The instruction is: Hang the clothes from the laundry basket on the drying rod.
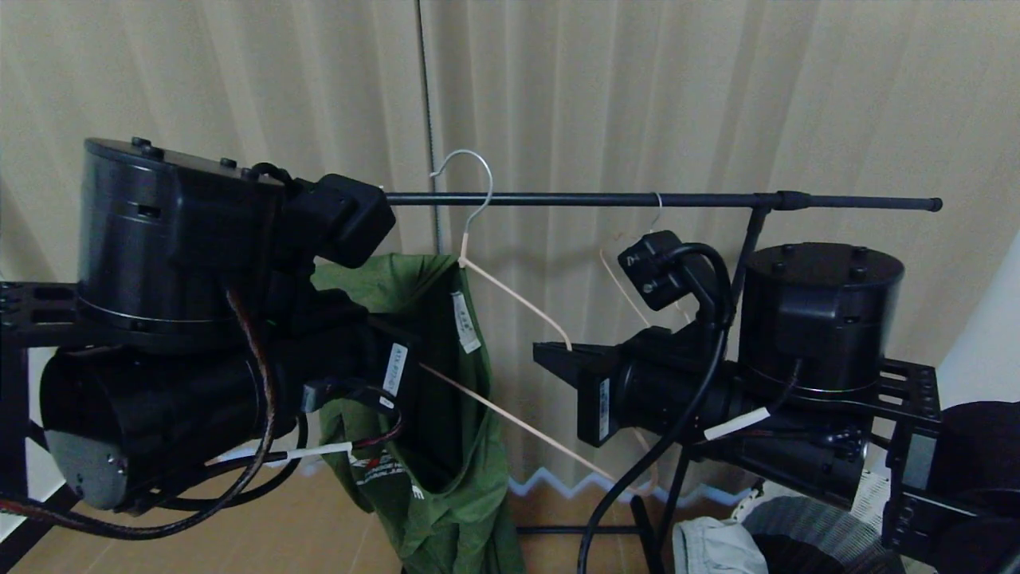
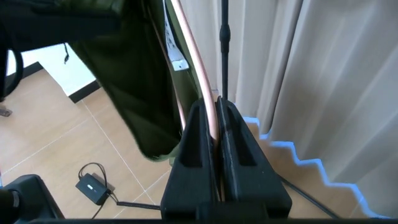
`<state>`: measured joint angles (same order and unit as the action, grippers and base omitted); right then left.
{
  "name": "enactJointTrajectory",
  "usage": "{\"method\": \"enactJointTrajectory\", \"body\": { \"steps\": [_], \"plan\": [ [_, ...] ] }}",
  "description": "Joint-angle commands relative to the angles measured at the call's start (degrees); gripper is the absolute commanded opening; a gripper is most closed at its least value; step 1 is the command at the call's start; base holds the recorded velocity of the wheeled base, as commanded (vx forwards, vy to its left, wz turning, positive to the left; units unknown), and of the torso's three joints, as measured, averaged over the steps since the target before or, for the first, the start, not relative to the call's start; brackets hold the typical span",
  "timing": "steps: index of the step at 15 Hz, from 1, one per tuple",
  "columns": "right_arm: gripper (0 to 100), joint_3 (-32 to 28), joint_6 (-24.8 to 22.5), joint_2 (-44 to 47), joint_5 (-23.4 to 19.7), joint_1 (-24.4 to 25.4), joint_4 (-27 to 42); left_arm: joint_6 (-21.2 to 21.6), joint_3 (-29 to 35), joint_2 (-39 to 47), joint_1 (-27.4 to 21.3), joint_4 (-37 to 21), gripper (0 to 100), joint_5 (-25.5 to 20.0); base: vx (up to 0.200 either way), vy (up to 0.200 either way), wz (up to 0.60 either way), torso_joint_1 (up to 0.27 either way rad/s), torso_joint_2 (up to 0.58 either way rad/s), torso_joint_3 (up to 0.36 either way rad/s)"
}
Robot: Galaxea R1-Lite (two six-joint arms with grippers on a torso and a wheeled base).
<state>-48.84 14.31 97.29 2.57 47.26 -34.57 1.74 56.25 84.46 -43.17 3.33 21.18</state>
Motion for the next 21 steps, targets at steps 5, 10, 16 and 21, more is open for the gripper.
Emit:
{"method": "enactJointTrajectory", "body": {
  "steps": [5, 10, 16, 21],
  "plan": [
    [0, 3.0, -0.7, -4.5, -0.1, -0.3, -0.1, 1.2, -1.9, -1.8, -0.3, 0.3, 100, -2.3, 0.0, 0.0, 0.0, 0.0, 0.0, 0.0],
    [0, 7.1, -4.3, -7.8, -0.6, -1.7, -0.1, 1.3, -6.4, -7.2, 0.6, 2.0, 100, -9.6, 0.0, 0.0, 0.0, 0.0, 0.0, 0.0],
    [0, 10.3, -7.9, -11.5, -6.7, -8.8, -0.1, 13.1, -12.0, -11.5, 10.7, 8.9, 100, -16.5, 0.0, 0.0, 0.0, 0.0, 0.0, 0.0],
    [0, 10.1, -10.2, -13.2, -10.6, -10.7, 0.2, 19.7, -10.1, -11.6, 14.6, 9.1, 100, -26.4, 0.0, 0.0, 0.0, 0.0, 0.0, 0.0]
  ]
}}
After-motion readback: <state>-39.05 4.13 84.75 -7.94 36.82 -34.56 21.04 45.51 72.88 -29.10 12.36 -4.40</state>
